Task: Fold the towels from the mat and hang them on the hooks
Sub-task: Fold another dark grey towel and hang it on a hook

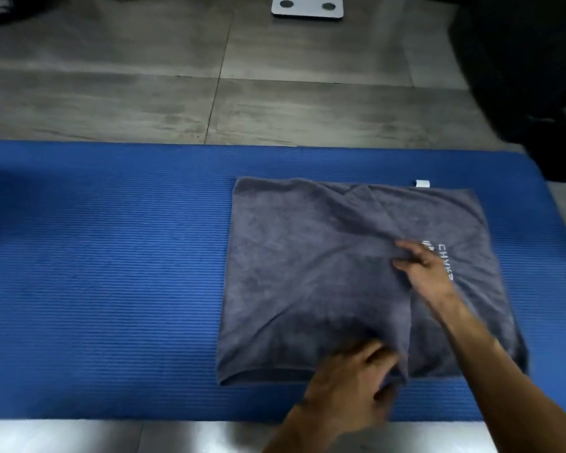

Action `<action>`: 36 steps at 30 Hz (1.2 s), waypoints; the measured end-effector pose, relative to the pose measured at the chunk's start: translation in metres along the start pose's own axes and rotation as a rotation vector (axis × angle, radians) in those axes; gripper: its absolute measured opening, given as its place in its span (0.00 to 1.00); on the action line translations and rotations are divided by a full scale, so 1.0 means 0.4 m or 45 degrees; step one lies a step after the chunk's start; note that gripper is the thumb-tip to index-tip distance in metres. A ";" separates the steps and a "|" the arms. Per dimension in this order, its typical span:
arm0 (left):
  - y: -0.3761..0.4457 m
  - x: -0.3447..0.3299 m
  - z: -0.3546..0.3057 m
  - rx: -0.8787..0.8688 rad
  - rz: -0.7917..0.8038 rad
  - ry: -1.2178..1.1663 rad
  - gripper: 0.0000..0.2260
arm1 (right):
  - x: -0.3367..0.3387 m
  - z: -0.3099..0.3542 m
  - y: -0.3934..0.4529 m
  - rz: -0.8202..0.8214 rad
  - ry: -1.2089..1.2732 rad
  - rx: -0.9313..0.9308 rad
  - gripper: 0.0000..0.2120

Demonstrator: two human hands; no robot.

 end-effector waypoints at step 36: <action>-0.868 0.548 0.710 1.663 -0.897 -0.011 0.16 | -0.949 0.563 -0.273 0.862 -0.222 0.549 0.02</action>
Point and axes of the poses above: each hand's wrist, its own y-axis towards the middle knuckle, its own x-axis out of the back of the hand, z = x × y, the point moved 9 cm from there along y, towards the middle knuckle, and after that the axes turned 5 degrees about -y, right-handed, at the moved point
